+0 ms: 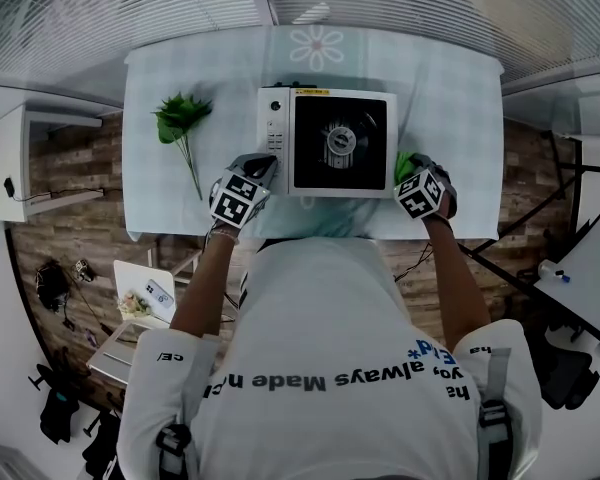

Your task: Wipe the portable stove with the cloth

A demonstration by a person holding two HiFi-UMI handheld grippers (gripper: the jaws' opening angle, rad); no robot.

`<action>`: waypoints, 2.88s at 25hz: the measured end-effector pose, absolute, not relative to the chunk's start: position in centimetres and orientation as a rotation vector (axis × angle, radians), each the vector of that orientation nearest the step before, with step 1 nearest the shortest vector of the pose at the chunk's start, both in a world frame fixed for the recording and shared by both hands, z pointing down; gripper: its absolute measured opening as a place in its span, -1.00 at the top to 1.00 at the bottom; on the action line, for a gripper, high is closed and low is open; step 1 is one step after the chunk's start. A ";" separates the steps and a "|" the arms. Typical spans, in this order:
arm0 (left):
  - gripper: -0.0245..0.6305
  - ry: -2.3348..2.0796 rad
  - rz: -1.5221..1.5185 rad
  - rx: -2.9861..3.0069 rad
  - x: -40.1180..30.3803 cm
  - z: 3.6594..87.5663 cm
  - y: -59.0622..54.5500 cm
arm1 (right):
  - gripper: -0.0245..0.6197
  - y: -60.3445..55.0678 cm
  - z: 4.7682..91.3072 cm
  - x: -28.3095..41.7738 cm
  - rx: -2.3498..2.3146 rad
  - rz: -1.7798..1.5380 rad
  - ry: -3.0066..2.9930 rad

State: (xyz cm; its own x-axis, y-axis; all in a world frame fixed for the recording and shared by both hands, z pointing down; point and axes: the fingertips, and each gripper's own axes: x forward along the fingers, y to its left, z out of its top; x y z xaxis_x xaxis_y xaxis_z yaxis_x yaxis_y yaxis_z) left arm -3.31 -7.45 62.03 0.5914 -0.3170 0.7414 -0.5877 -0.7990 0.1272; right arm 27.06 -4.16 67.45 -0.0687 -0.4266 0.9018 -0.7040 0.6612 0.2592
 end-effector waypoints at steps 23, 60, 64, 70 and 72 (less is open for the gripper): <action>0.89 -0.712 1.025 2.429 -3.4 61.9 -7.6 | 0.85 -14.8 67.6 28.4 0.902 0.217 -1.710; 0.89 -0.721 0.945 2.393 -3.4 61.9 -7.7 | 0.85 -25.4 67.6 27.7 0.520 -0.092 -1.666; 0.89 -0.716 0.947 2.394 -3.3 61.8 -7.7 | 0.85 -25.8 67.7 26.9 0.476 -0.124 -1.659; 0.89 -0.720 0.933 2.393 -3.4 61.9 -7.7 | 0.85 -26.4 67.9 25.0 0.443 -0.102 -1.708; 0.89 -0.723 0.931 2.393 -3.4 61.9 -7.7 | 0.85 -26.5 68.1 23.7 0.424 -0.087 -1.736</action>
State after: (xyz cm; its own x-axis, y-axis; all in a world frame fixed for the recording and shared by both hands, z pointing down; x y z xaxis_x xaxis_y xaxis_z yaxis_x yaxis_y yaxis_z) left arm -3.41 -7.71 61.89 0.6310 -0.2999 0.7154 -0.6187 -0.7510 0.2309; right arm 23.70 -26.53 68.08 -0.1486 -0.3269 0.9333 -0.2324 0.9289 0.2883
